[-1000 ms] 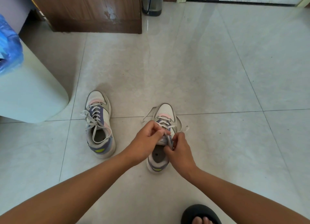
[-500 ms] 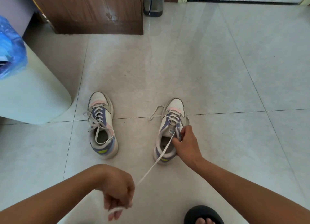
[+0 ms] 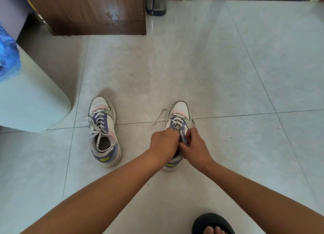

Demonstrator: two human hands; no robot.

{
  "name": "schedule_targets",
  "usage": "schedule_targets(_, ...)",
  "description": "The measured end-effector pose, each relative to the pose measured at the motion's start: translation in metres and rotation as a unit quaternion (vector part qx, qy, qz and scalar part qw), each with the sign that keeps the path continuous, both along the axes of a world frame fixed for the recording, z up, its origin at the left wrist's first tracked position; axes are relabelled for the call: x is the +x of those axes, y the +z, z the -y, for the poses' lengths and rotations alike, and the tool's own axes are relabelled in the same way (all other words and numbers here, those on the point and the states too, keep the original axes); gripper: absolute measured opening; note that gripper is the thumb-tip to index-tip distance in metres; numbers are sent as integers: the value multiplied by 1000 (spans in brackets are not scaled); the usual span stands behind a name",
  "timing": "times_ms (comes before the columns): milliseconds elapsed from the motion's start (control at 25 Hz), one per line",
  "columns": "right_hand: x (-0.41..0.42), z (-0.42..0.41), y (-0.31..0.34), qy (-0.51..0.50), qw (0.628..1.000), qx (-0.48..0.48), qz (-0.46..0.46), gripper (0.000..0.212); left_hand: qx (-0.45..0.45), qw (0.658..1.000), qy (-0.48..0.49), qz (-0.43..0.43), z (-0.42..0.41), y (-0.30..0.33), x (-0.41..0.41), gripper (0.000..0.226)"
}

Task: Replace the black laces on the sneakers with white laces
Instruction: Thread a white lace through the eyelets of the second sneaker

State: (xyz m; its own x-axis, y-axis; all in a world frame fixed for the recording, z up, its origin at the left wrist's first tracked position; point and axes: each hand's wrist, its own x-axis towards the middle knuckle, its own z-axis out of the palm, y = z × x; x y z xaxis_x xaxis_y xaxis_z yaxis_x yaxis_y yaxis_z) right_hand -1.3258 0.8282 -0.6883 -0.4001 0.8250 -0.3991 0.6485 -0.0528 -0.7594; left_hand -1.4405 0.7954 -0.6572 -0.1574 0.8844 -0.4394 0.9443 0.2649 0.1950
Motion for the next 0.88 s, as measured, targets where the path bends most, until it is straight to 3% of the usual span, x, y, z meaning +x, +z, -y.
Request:
schedule_targets(200,2,-4,1,-37,998,-49,-15,17,8,995,51,87,15,1,-1,30)
schedule_targets(320,-4,-15,9,-74,997,-10,1,17,14,996,46,72,18,1,0,35)
schedule_targets(600,-18,-32,5,19,993,62,98,28,9,999,26,19,17,1,8,28)
schedule_targets(680,-19,-35,2,-49,997,-62,9,22,21,999,39,19,17,1,8,26)
schedule_targets(760,-18,-35,2,-133,945,-269,-128,15,28,999,41,22,18,1,10,26)
schedule_targets(800,-16,-35,-1,-143,930,-304,-148,13,29,998,41,24,19,1,11,27)
schedule_targets(880,-13,-35,-5,-123,958,-243,-91,13,30,998,47,31,20,1,13,28)
